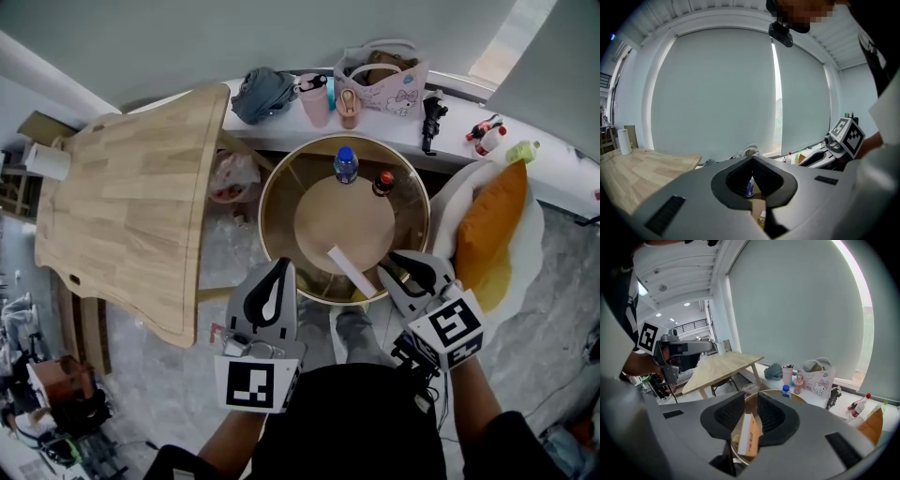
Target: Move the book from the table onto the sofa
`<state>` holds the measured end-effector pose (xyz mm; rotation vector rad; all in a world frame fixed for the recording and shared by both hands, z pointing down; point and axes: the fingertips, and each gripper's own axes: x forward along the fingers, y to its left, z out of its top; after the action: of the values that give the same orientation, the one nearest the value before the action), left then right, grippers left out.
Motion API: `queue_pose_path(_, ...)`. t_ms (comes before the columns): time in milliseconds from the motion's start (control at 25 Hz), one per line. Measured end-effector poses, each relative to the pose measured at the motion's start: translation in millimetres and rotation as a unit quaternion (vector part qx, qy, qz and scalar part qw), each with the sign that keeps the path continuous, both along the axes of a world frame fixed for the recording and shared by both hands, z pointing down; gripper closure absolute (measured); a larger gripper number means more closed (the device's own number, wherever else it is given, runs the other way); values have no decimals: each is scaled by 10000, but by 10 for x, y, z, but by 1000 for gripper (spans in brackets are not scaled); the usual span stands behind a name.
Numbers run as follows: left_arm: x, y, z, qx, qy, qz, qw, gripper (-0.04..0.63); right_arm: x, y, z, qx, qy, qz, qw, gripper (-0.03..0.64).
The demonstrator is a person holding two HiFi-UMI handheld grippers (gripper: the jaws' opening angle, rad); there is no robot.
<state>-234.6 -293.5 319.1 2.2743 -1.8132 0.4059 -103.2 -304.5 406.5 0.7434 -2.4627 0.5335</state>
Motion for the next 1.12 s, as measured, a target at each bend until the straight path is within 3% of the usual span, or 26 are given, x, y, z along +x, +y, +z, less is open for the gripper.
queue_pose_path(240, -101, -71, 305, -147, -105, 9, 9998, 586, -68, -14, 305, -332, 184, -169, 9991, 492)
queue_pose_path(440, -122, -114, 516, -366, 168, -135, 9991, 585, -94, 32, 555, -553, 390, -320, 9972, 457)
queue_pose_path(1120, -246, -31, 1336, -967, 311, -108, 9948, 584, -283, 274, 1496, -1128, 926, -483, 9881, 393)
